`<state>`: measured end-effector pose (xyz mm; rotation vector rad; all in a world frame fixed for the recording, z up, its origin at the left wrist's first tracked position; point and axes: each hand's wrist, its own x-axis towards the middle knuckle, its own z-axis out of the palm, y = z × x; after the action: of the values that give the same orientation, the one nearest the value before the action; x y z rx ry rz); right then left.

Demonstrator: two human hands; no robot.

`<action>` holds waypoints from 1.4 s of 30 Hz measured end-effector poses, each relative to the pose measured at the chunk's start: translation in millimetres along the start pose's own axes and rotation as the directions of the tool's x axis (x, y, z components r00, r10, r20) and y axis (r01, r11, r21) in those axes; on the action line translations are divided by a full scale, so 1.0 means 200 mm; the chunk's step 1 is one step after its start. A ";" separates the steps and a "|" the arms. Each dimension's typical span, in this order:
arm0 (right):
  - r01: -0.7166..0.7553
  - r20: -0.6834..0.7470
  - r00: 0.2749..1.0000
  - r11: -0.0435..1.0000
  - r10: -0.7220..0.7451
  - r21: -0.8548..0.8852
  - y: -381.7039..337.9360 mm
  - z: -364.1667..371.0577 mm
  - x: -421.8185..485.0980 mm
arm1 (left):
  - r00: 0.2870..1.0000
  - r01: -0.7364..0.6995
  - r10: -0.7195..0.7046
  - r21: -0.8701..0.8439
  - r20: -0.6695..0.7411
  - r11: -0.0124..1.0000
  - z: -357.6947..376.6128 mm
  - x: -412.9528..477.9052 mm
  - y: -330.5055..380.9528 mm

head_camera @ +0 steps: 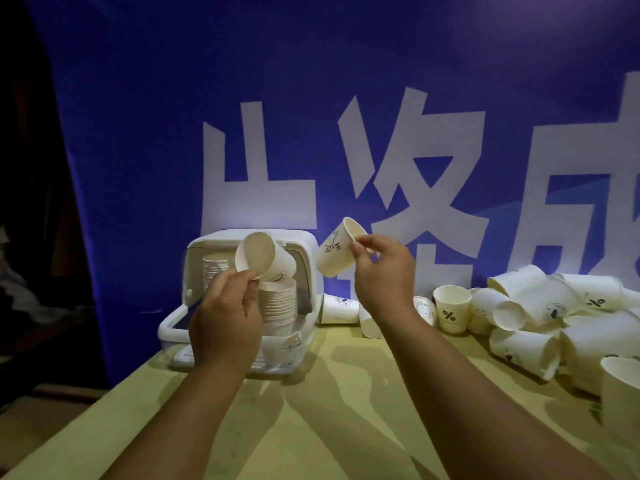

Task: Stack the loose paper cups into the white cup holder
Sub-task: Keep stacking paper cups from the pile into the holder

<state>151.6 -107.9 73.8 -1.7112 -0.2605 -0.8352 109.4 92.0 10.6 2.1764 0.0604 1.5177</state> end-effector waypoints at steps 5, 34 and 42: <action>0.014 -0.046 0.999 1.000 -0.014 0.007 0.00 0.12 0.00 | 0.999 -0.005 0.000 0.133 0.042 0.991 0.02 0.03 -0.03; 0.379 0.481 0.833 0.916 -0.274 -0.135 -0.01 0.24 -0.14 | 0.944 0.038 -0.025 -0.033 0.328 0.999 0.10 -0.03 0.01; 0.275 0.591 0.802 0.930 -0.081 -0.245 0.13 0.26 -0.18 | 0.912 0.171 -0.177 0.050 0.371 0.984 0.15 -0.03 -0.04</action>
<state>160.7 -59.1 25.7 -2.2565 -0.7442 -0.4844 135.2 87.2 -5.3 2.3656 0.1367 0.9888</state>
